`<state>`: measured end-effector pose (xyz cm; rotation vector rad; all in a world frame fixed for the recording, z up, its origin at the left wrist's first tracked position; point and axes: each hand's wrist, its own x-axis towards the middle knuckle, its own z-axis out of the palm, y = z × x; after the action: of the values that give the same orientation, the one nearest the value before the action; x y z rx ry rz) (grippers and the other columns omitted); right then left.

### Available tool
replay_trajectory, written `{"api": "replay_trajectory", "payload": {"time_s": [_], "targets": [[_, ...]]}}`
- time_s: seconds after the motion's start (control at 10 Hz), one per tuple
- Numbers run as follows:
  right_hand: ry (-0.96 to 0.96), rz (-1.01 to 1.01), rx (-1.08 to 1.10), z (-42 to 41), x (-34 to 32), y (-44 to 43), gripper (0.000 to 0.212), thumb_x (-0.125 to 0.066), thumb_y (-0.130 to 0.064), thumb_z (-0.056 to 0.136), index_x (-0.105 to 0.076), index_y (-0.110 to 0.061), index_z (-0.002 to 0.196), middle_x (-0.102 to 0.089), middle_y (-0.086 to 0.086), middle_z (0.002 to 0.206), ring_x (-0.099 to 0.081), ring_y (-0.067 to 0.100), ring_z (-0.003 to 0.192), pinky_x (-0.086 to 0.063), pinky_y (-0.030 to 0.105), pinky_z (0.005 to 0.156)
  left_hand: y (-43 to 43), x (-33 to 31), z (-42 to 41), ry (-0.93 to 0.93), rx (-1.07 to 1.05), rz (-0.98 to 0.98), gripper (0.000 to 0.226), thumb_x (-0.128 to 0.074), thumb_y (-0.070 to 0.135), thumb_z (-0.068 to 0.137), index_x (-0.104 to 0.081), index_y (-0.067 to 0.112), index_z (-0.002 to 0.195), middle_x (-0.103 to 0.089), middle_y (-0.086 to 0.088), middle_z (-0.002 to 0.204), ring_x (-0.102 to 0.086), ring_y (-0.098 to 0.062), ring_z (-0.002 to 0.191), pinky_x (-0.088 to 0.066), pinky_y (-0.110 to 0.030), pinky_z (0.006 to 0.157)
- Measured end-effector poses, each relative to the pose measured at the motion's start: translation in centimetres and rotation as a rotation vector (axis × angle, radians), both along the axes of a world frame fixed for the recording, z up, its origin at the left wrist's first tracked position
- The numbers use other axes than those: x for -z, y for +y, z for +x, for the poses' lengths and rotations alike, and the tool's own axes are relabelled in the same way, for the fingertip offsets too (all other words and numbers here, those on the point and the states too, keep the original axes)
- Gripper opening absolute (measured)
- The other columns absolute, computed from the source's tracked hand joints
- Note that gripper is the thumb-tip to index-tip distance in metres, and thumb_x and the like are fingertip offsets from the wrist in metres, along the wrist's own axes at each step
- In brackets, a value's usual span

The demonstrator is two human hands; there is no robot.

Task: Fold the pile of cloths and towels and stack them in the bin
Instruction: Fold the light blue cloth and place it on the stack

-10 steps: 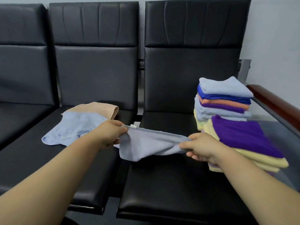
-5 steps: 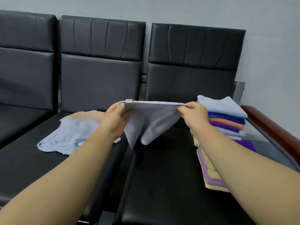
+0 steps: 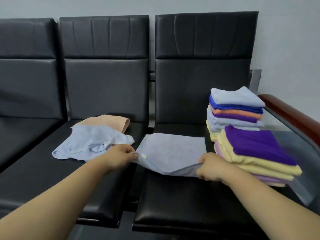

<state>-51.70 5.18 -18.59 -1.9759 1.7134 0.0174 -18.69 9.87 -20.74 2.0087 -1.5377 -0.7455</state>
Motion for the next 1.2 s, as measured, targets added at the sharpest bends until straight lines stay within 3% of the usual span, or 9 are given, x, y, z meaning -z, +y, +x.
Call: {"api": "replay_trajectory", "payload": {"time_s": [0.1, 0.2, 0.4, 0.6, 0.7, 0.8, 0.9, 1.1, 1.2], "targets": [[-0.050, 0.036, 0.045, -0.8, 0.3, -0.2, 0.013, -0.068, -0.010, 0.087, -0.058, -0.013, 0.080, -0.063, 0.003, 0.076, -0.059, 0.015, 0.062, -0.048, 0.021, 0.054, 0.9, -0.1, 0.2, 0.027, -0.013, -0.007, 0.021, -0.066, 0.029, 0.092, -0.070, 0.011, 0.081, -0.060, 0.002, 0.070, -0.050, -0.013, 0.067, -0.040, -0.029, 0.065], [-0.134, 0.016, 0.102, -1.5, 0.5, 0.4, 0.018, -0.069, -0.011, 0.085, -0.056, -0.012, 0.074, -0.054, 0.005, 0.069, -0.051, 0.018, 0.060, -0.041, 0.027, 0.054, 1.5, -0.3, 0.3, 0.061, -0.050, -0.037, 0.020, -0.063, 0.026, 0.093, -0.071, 0.015, 0.079, -0.062, 0.003, 0.068, -0.051, -0.014, 0.067, -0.040, -0.030, 0.066], [-0.564, 0.053, 0.341, -2.7, -0.2, 2.3, 0.020, -0.080, -0.021, 0.086, -0.067, -0.006, 0.089, -0.048, 0.006, 0.066, -0.038, 0.014, 0.050, -0.029, 0.020, 0.042, 2.4, -1.4, 0.2, 0.239, -0.141, -0.052, 0.025, -0.066, 0.030, 0.083, -0.065, 0.023, 0.059, -0.059, 0.001, 0.056, -0.049, -0.020, 0.062, -0.038, -0.032, 0.065], [-0.639, 0.294, 0.469, -3.7, -0.8, 3.4, 0.021, -0.084, -0.020, 0.085, -0.067, -0.014, 0.095, -0.044, 0.000, 0.058, -0.034, 0.010, 0.051, -0.028, 0.021, 0.046, 3.5, -2.8, 0.2, 0.318, -0.157, 0.272, 0.017, -0.066, 0.019, 0.081, -0.067, 0.006, 0.093, -0.069, -0.020, 0.077, -0.061, -0.029, 0.071, -0.053, -0.037, 0.072], [-0.594, 0.399, 0.459, -4.6, -0.9, 3.9, 0.022, -0.084, -0.018, 0.084, -0.064, -0.015, 0.093, -0.041, -0.002, 0.053, -0.033, 0.008, 0.048, -0.027, 0.018, 0.044, 3.9, -2.9, 0.6, 0.311, -0.155, 0.401, 0.024, -0.062, 0.019, 0.091, -0.071, 0.006, 0.109, -0.075, -0.016, 0.089, -0.069, -0.028, 0.077, -0.058, -0.038, 0.075], [-0.572, 0.444, 0.438, -5.2, -0.8, 4.1, 0.019, -0.080, -0.021, 0.087, -0.065, -0.016, 0.097, -0.043, -0.003, 0.051, -0.035, 0.006, 0.047, -0.029, 0.017, 0.043, 3.9, -3.1, 0.6, 0.273, -0.131, 0.439, 0.024, -0.060, 0.019, 0.093, -0.071, 0.004, 0.108, -0.074, -0.014, 0.087, -0.070, -0.028, 0.074, -0.059, -0.039, 0.079], [-0.601, 0.374, 0.431, -5.0, -0.3, 3.7, 0.015, -0.078, -0.020, 0.089, -0.069, -0.015, 0.099, -0.048, -0.001, 0.060, -0.039, 0.008, 0.053, -0.033, 0.019, 0.048, 3.2, -2.9, 0.3, 0.270, -0.154, 0.377, 0.021, -0.059, 0.020, 0.092, -0.069, 0.007, 0.105, -0.075, -0.011, 0.088, -0.073, -0.025, 0.075, -0.060, -0.039, 0.080], [-0.585, 0.024, 0.396, -2.9, 1.3, 2.6, 0.021, -0.074, -0.022, 0.087, -0.068, -0.005, 0.095, -0.073, 0.013, 0.096, -0.069, 0.028, 0.091, -0.048, 0.034, 0.072, 0.4, -1.0, -1.8, 0.283, -0.264, 0.119, 0.009, -0.060, 0.006, 0.091, -0.061, 0.012, 0.083, -0.063, -0.012, 0.082, -0.062, -0.025, 0.070, -0.059, -0.042, 0.070], [-0.509, -0.113, 0.391, -1.9, 2.5, 1.7, 0.029, -0.067, -0.026, 0.083, -0.065, 0.002, 0.092, -0.062, 0.007, 0.078, -0.058, 0.024, 0.070, -0.040, 0.034, 0.062, -1.1, 0.5, -2.8, 0.158, -0.321, 0.052, 0.020, -0.058, 0.009, 0.092, -0.058, 0.017, 0.073, -0.063, -0.011, 0.083, -0.060, -0.030, 0.084, -0.057, -0.046, 0.086]]}}
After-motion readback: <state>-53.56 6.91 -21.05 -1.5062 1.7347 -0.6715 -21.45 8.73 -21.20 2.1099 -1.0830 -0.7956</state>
